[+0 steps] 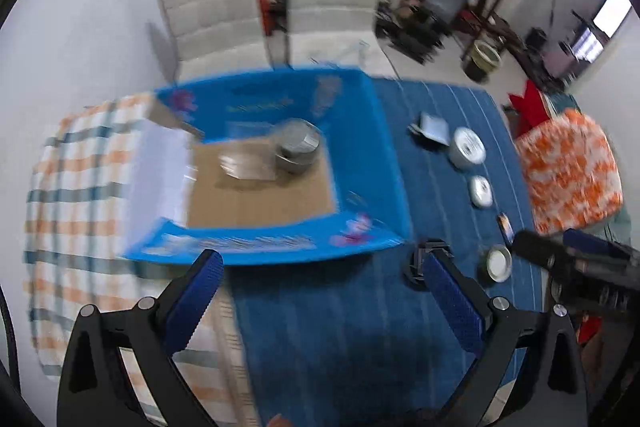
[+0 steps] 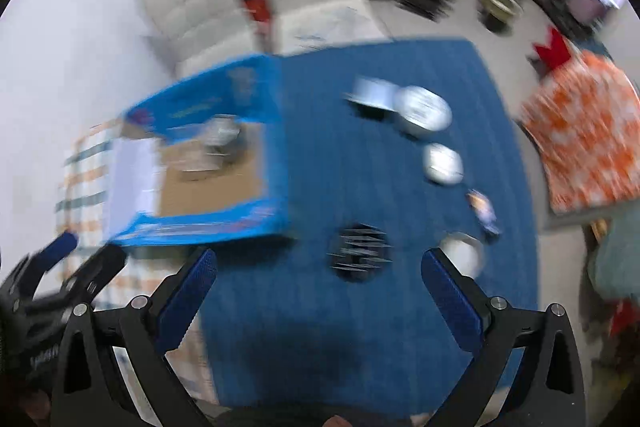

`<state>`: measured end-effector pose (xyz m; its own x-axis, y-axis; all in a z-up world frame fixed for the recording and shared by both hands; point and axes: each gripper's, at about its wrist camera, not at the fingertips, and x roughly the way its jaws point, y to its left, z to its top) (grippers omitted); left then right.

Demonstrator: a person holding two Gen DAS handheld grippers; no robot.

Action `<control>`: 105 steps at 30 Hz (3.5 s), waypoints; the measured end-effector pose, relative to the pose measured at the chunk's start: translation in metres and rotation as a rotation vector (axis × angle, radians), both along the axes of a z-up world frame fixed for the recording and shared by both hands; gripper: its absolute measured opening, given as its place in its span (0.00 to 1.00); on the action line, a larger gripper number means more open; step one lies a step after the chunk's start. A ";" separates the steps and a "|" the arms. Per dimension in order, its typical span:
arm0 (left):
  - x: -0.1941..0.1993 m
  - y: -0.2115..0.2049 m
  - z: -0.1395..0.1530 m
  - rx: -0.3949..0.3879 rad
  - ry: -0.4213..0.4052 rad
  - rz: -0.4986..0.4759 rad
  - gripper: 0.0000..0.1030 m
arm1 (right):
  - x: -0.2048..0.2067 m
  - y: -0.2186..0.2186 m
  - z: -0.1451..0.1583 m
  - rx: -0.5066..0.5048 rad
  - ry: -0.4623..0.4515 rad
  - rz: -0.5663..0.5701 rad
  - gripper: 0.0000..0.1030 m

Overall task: Organize rigid objects
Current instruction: 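Withdraw both tools from the blue box toward the remaining items, then grasp the black 'Blank ME' coaster with the left tool while the right tool grasps the metal cup, then place the coaster into the blue box with the left tool while the right tool places the metal cup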

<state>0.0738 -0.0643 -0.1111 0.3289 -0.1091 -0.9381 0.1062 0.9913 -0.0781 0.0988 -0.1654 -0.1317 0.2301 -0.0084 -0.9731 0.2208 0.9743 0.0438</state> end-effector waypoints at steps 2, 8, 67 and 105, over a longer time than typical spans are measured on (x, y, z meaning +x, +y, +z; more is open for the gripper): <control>-0.002 -0.028 -0.028 -0.007 0.055 -0.024 1.00 | -0.007 -0.044 -0.024 -0.034 0.058 -0.058 1.00; -0.002 -0.106 -0.116 0.002 0.218 -0.081 1.00 | -0.035 -0.142 -0.108 -0.057 0.199 -0.177 1.00; -0.043 -0.146 -0.171 0.112 0.221 -0.143 0.71 | -0.015 -0.135 -0.180 -0.090 0.213 -0.077 0.65; 0.112 0.158 -0.062 0.082 0.079 0.120 0.71 | 0.118 0.135 -0.088 0.058 0.044 0.160 0.65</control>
<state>0.1860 0.0938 -0.1732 0.2597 0.0049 -0.9657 -0.0166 0.9999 0.0006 0.2169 -0.0302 -0.2201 0.1813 0.0812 -0.9801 0.0656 0.9934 0.0944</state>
